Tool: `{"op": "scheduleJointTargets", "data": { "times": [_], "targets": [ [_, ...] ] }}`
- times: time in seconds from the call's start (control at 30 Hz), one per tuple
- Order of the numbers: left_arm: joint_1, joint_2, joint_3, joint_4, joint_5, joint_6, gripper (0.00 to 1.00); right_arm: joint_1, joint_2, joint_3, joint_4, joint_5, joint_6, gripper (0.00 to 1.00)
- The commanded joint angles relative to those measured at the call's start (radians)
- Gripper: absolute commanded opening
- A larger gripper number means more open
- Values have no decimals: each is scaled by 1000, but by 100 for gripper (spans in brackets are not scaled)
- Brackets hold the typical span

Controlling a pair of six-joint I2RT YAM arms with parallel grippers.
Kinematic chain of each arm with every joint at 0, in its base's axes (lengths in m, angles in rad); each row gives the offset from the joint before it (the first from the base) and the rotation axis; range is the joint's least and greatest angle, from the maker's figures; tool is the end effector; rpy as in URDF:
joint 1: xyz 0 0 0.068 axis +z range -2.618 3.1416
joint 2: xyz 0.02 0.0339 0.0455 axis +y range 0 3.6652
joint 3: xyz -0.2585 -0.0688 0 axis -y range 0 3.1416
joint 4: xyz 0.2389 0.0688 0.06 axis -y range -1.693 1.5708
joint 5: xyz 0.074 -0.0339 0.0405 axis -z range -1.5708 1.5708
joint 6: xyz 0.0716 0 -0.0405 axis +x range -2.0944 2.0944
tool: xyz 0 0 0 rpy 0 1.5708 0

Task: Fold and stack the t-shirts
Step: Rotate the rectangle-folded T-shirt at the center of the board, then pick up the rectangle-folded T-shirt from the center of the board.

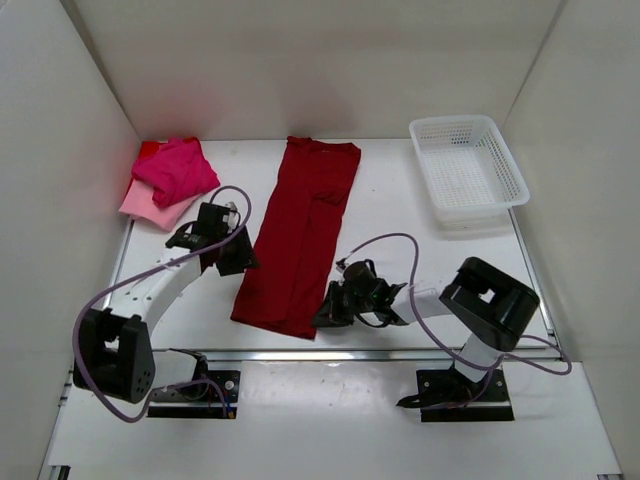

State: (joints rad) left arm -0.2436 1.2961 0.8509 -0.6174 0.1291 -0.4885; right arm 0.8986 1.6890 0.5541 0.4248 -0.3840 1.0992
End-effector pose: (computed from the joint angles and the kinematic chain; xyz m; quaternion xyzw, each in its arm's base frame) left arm 0.2519 -0.0721 0.1869 -0.1019 0.9606 -0.1481 0.2119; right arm 0.1734 0.2610 0.0874 0.0101 0.8956 0.4382 0.0758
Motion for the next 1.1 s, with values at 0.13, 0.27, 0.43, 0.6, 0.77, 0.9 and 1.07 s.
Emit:
{"op": "scheduleJointTargets", "data": {
  "times": [0.13,0.27,0.43,0.6,0.77,0.9,1.07],
  "targets": [
    [-94,-66,-115,34,69,-53,63,-182,-230,-128,-194,7,-154,0],
    [-151,-73,-191,34,102,-76,61,-260,-313,-163,-302,-21,-249,3],
    [-152,-132,-312,77,193,-122,60,-306,-396,-171,-382,-85,-303,35],
    [-197,-133,-385,148,271,-177,61,-265,-423,-221,-344,-107,-210,37],
    [-158,-138,-398,124,221,-134,57,-271,-414,-241,-317,-113,-179,36],
    [-171,-112,-400,157,228,-143,56,-257,-387,-241,-297,-136,-154,33],
    [-166,-106,-392,157,211,-159,54,-234,-371,-234,-291,-122,-144,32]
  ]
}}
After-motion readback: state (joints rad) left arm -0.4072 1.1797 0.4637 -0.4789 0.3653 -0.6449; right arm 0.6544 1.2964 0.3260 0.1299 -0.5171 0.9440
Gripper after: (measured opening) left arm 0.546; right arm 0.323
